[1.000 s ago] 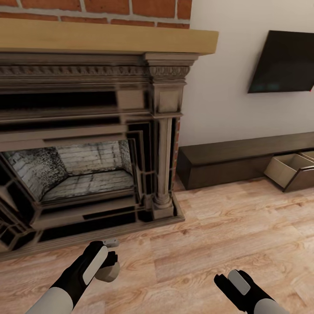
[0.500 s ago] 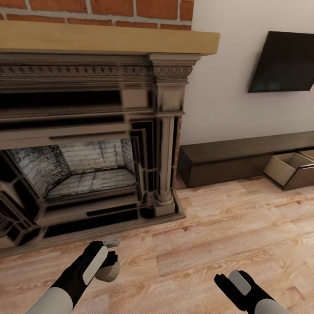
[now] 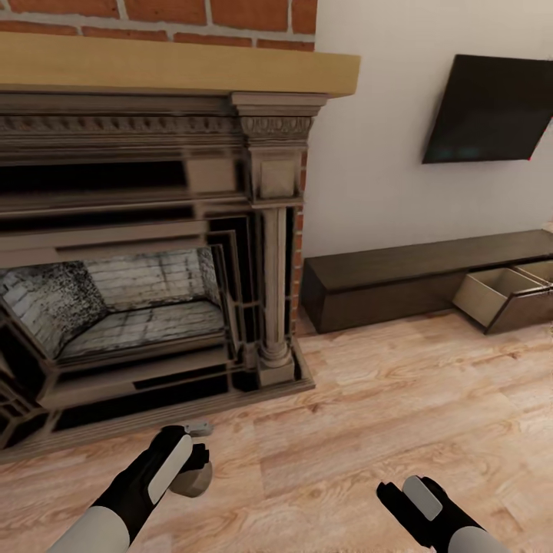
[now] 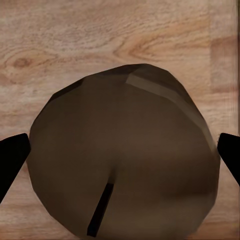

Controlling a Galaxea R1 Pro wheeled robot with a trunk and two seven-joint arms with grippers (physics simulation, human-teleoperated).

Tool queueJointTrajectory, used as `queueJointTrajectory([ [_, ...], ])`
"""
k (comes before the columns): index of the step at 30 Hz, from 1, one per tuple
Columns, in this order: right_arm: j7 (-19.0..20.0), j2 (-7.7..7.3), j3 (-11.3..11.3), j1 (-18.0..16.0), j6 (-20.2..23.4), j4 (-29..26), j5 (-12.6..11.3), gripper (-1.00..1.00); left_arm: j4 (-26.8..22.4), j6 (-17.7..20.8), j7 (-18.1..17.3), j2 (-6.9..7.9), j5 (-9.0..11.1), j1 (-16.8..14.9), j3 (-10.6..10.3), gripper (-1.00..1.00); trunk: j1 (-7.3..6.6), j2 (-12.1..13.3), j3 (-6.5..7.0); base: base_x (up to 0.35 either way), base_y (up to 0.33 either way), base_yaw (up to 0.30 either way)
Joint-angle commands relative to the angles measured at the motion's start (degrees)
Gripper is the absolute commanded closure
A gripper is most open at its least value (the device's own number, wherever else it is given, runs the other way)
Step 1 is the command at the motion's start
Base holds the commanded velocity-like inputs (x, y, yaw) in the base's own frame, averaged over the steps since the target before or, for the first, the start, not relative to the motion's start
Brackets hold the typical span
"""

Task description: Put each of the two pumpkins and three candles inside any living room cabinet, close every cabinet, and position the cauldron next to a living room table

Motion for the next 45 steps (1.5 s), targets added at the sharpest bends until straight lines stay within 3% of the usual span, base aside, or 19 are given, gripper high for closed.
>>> queueJointTrajectory([
  [1, -0.3, 0.04, 0.1, 0.0, 0.3, -0.1, -0.3, -1.0, -0.1, 0.1, 0.6, 0.07, 0.6, 0.0, -0.3, 1.0, -0.02, 0.0, -0.05, -0.096, -0.027, -0.154],
  [14, -0.2, 0.31, 0.1, 0.0, 0.2, 0.0, -0.4, -1.0, -0.1, 0.1, 0.5, 0.1, 0.6, 0.0, -0.3, 1.0, -0.02, 0.0, -0.19, -0.047, -0.039, -0.211],
  [45, -0.2, 0.35, 0.0, 0.0, 0.2, 0.0, -0.4, -1.0, -0.1, 0.0, 0.6, 0.03, 0.6, 0.0, -0.5, 1.0, -0.02, 0.0, -2.49, 0.0, 0.0, -0.181],
])
